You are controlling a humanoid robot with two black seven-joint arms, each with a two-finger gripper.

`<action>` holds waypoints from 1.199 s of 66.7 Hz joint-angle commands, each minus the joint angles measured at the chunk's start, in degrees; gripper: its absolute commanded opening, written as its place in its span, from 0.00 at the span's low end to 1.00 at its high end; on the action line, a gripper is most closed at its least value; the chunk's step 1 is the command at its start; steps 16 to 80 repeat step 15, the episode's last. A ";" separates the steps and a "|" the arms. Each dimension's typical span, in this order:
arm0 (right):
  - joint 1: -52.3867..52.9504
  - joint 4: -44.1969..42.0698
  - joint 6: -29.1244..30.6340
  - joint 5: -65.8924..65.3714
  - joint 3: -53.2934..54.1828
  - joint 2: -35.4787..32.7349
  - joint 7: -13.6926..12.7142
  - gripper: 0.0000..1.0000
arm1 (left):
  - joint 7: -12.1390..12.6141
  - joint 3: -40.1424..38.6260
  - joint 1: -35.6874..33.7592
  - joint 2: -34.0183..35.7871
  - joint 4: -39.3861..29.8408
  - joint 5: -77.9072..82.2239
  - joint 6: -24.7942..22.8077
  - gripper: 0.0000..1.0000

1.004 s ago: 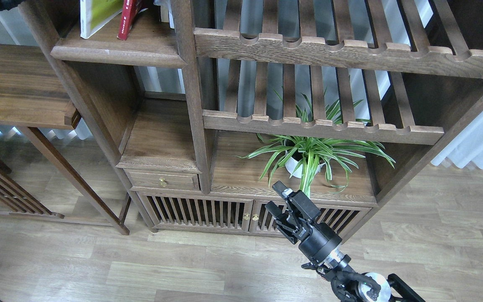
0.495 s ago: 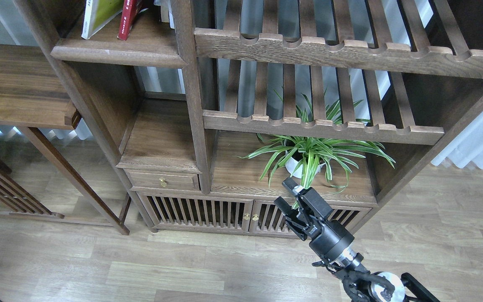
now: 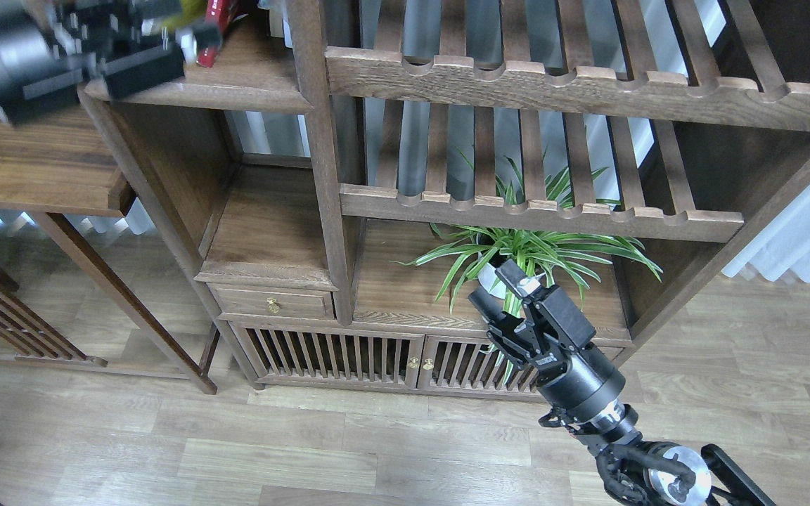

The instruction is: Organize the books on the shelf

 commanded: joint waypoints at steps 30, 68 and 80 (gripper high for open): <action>0.88 0.40 0.00 -0.04 1.69 -3.18 0.00 0.99 | -14.78 -10.68 19.73 -18.74 0.36 -1.20 -0.01 0.82; 0.88 0.40 0.00 -0.04 1.69 -3.18 0.00 0.99 | -14.78 -10.68 19.73 -18.74 0.36 -1.20 -0.01 0.82; 0.88 0.40 0.00 -0.04 1.69 -3.18 0.00 0.99 | -14.78 -10.68 19.73 -18.74 0.36 -1.20 -0.01 0.82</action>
